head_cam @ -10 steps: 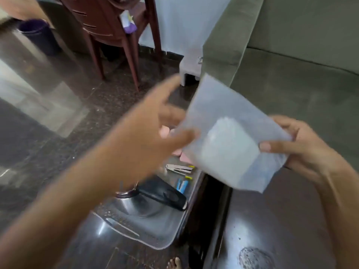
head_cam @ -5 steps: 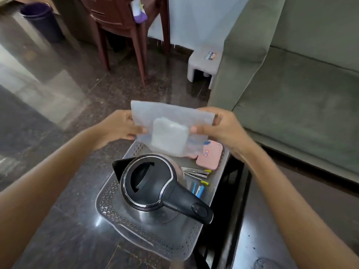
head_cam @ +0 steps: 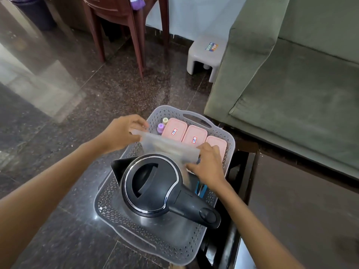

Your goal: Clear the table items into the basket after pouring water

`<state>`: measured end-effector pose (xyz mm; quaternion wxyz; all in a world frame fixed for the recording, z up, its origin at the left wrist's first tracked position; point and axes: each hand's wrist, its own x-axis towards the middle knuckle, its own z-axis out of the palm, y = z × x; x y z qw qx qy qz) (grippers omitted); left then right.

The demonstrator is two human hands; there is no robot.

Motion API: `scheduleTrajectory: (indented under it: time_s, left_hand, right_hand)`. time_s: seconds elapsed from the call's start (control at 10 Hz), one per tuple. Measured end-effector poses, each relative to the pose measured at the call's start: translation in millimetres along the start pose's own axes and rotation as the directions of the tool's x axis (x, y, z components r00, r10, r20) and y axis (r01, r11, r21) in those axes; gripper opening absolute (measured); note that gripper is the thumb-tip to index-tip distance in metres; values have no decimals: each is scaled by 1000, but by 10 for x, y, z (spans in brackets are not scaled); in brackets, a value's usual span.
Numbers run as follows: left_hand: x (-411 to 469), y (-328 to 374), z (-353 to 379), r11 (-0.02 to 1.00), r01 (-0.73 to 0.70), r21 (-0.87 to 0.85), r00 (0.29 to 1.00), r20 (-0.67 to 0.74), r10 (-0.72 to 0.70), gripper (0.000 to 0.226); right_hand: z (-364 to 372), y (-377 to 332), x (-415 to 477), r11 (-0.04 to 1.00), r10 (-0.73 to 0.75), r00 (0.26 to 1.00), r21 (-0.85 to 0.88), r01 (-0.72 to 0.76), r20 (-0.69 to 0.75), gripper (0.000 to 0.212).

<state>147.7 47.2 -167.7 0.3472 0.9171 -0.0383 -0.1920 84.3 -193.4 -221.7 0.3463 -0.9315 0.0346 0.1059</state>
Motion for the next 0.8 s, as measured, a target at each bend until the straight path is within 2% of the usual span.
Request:
scheduleTrajectory:
  time_s: [0.1, 0.2, 0.3, 0.4, 0.5, 0.6, 0.7, 0.8]
  left_hand:
    - [16, -20, 68, 974, -118, 192, 992, -15, 124, 30]
    - [56, 35, 93, 916, -182, 358, 981, 3, 194, 31]
    - [136, 41, 151, 832, -255, 492, 966, 82, 247, 40]
    - [218, 12, 204, 779, -248, 576, 969, 148, 199, 41]
    - [270, -28, 235, 758, -237, 608, 972, 145, 187, 36]
    - [281, -20, 238, 783, -241, 574, 970, 138, 198, 40]
    - [262, -2, 213, 795, -288, 534, 957, 128, 261, 51]
    - [236, 71, 152, 804, -241, 544, 970, 138, 198, 66]
  right_hand:
    - [-65, 33, -10, 999, -39, 998, -40, 37, -55, 38]
    - [-70, 75, -4, 987, -84, 994, -144, 73, -74, 26]
    - [-24, 127, 20, 961, -128, 988, -257, 102, -85, 19]
    - [-2, 147, 42, 935, -140, 986, -340, 104, -85, 20]
    - [-19, 136, 53, 899, -169, 981, -422, 115, -93, 19]
    - [-89, 94, 23, 900, -98, 995, -428, 89, 1, 24]
    - [-204, 123, -92, 937, -67, 998, -345, 59, -12, 49]
    - [-345, 182, -310, 993, -62, 970, -108, 37, -237, 45]
